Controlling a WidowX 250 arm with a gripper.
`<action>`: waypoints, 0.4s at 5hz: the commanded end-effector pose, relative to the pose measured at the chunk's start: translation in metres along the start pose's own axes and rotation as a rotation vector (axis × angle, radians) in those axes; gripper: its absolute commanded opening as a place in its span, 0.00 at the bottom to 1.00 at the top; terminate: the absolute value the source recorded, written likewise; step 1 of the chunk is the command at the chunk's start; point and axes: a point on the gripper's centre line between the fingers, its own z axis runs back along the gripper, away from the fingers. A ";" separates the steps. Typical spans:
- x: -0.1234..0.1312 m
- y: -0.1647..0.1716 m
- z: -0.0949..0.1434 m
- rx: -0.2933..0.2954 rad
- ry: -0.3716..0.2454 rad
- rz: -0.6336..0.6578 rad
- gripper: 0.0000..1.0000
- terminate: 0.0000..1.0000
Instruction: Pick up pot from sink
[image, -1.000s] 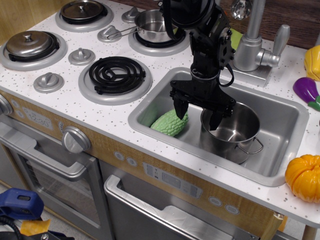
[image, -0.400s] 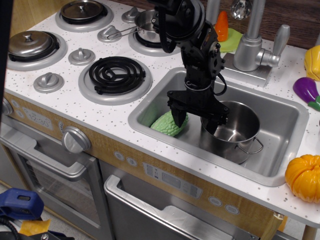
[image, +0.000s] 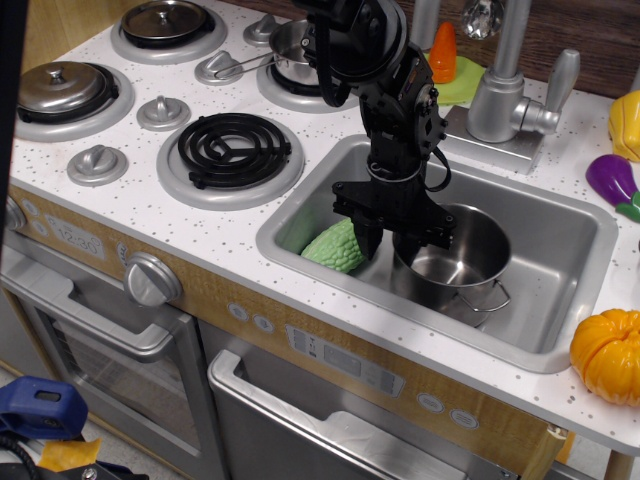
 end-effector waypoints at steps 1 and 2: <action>0.014 -0.006 0.020 -0.009 -0.061 0.011 0.00 0.00; 0.018 -0.010 0.030 -0.005 -0.104 0.029 0.00 0.00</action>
